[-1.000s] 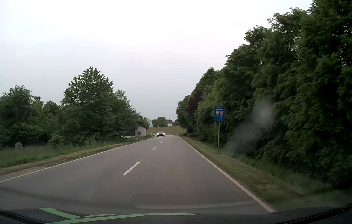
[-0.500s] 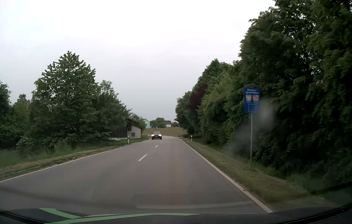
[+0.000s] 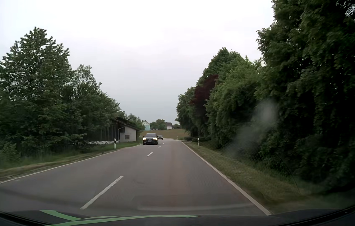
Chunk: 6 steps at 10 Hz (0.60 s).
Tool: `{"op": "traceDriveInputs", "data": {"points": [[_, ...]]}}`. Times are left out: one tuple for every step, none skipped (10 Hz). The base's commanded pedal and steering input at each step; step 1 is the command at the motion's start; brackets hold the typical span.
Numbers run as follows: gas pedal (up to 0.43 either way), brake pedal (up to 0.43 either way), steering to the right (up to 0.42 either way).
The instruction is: Follow the waypoints while adhering to traffic rules and regulations
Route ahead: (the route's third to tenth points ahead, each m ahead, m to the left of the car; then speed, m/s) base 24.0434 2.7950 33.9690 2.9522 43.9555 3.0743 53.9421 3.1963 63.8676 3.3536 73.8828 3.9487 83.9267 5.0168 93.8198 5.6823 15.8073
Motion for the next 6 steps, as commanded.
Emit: {"op": "traceDriveInputs", "data": {"points": [[0.067, 0.0, 0.0], [0.067, 0.0, 0.0], [0.067, 0.0, 0.0], [0.067, 0.0, 0.0], [0.067, 0.0, 0.0], [0.059, 0.0, -0.001]]}}
